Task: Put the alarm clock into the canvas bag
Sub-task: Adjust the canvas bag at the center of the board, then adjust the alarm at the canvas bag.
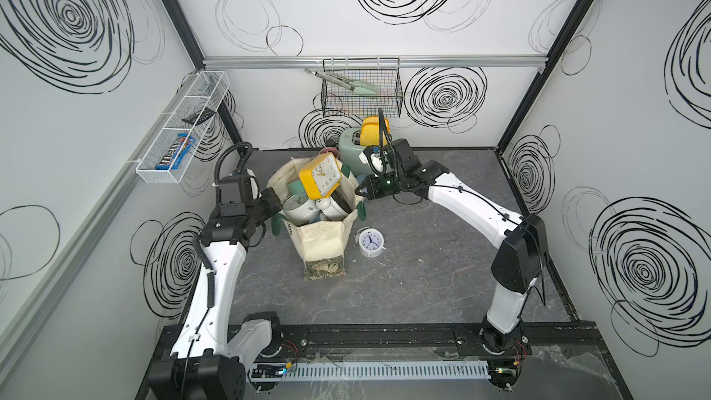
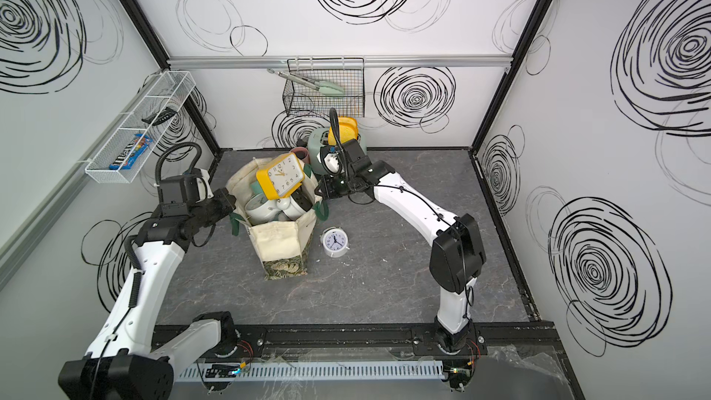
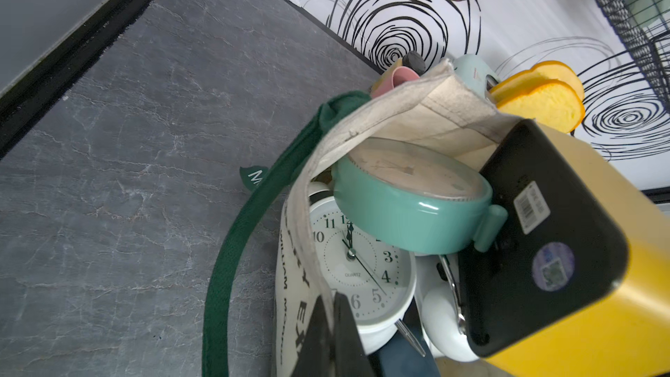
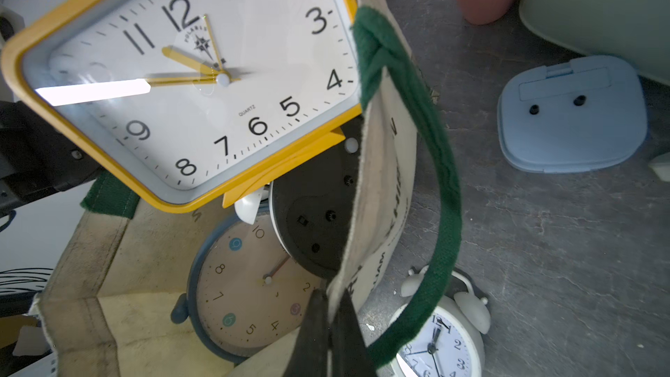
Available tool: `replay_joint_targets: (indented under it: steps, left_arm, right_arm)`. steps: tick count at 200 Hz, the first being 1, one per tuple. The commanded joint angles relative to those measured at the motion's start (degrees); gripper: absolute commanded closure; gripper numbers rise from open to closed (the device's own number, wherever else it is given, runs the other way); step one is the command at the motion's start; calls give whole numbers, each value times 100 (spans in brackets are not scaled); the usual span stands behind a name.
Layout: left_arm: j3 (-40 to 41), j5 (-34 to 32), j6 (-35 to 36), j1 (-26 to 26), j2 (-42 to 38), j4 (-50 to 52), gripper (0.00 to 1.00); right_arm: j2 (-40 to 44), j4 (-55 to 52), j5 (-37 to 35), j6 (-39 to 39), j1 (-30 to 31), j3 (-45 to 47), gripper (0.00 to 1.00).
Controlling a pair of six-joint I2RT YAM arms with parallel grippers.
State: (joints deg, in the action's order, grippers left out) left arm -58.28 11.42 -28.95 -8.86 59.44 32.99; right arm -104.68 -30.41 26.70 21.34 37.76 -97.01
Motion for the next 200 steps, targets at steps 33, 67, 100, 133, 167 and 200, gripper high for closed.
replay_joint_targets:
  steps: [33,67,100,133,167,200]
  left_arm:
    - [10,321,-171,111,-201,-1726,100]
    - [817,392,-274,122,-627,-2018,100]
    - [1285,641,-192,48,-618,-2136,100]
    - [1443,616,-120,-47,-666,-2178,100]
    - [1542,588,-101,-89,-704,-2224,100]
    - [1552,607,-80,-98,-644,-2235,100]
  right_arm:
    - [469,894,47,-156,187,-192,100]
    - [626,1538,10,-2,169,701,100]
    - [697,1558,-643,-78,135,963,94]
    - [671,1301,-1021,-184,127,744,68]
    - [651,1012,-1398,-504,221,105,45]
    - [85,760,-1084,-671,291,-710,30]
